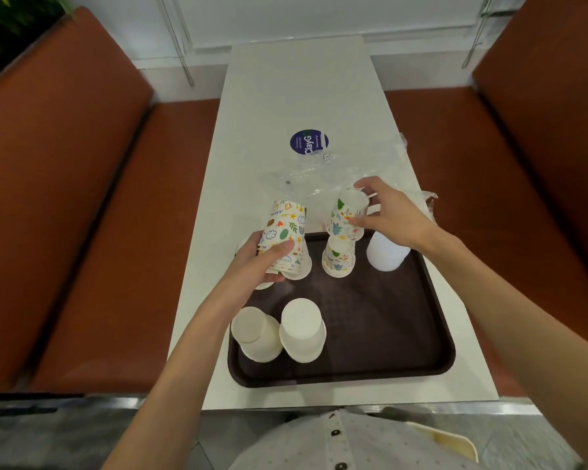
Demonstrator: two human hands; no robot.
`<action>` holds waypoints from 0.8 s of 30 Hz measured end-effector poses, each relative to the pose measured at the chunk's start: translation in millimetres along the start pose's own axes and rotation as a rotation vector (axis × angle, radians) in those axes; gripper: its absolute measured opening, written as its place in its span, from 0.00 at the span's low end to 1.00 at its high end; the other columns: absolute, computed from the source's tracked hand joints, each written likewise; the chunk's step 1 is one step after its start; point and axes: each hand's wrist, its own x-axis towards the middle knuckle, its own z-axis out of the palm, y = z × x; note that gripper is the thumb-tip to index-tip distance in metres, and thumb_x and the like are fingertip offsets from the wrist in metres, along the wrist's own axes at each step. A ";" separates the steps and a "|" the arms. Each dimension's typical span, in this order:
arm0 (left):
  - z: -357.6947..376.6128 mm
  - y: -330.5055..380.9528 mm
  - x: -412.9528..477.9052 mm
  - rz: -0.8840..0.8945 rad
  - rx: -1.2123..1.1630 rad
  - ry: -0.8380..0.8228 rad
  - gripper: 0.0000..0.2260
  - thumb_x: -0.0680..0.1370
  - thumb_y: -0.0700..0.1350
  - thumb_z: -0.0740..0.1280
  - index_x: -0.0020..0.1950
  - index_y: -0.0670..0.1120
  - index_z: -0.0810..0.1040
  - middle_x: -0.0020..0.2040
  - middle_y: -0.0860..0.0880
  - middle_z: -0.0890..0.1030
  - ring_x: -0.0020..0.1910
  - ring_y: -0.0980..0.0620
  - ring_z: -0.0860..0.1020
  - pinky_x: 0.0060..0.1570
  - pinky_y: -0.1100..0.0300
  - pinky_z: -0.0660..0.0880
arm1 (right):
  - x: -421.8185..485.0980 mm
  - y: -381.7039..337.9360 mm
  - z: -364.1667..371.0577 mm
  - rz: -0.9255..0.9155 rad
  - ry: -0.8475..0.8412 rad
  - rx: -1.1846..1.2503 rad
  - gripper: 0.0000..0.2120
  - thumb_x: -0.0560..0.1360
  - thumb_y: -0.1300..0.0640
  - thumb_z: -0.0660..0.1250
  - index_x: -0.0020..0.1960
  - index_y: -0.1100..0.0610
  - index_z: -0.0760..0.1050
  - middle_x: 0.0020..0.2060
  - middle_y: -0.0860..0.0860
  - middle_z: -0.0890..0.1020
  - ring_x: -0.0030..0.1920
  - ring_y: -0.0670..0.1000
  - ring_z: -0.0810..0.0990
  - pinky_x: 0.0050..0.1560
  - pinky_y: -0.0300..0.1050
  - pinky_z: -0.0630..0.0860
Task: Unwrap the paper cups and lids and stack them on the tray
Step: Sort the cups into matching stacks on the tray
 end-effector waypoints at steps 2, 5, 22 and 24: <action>-0.8 0.1 -0.2 -0.002 -0.007 0.012 0.14 0.75 0.52 0.73 0.58 0.56 0.73 0.56 0.52 0.83 0.50 0.56 0.84 0.45 0.58 0.81 | 0.4 9.0 6.6 -0.022 -0.059 -0.047 0.28 0.71 0.61 0.76 0.67 0.53 0.68 0.60 0.50 0.76 0.57 0.50 0.77 0.50 0.39 0.78; -2.9 0.9 -0.6 -0.005 -0.027 0.034 0.16 0.76 0.51 0.72 0.61 0.54 0.72 0.57 0.51 0.82 0.53 0.53 0.84 0.46 0.56 0.82 | 0.2 20.7 11.7 -0.071 -0.151 -0.094 0.26 0.70 0.64 0.76 0.64 0.54 0.70 0.61 0.50 0.75 0.59 0.51 0.76 0.59 0.49 0.78; 3.2 2.7 -6.6 -0.012 -0.006 0.039 0.23 0.76 0.52 0.71 0.69 0.50 0.69 0.61 0.49 0.80 0.56 0.50 0.82 0.51 0.53 0.82 | 18.3 18.5 39.1 -0.040 -0.480 -0.453 0.27 0.64 0.67 0.77 0.58 0.55 0.69 0.56 0.54 0.79 0.56 0.58 0.76 0.50 0.51 0.75; 5.7 1.4 -8.1 -0.014 0.010 0.025 0.25 0.76 0.52 0.71 0.70 0.51 0.68 0.62 0.50 0.80 0.56 0.52 0.82 0.51 0.54 0.82 | 16.6 18.2 36.8 -0.031 -0.483 -0.464 0.31 0.65 0.66 0.78 0.63 0.56 0.68 0.59 0.55 0.78 0.59 0.58 0.76 0.53 0.50 0.75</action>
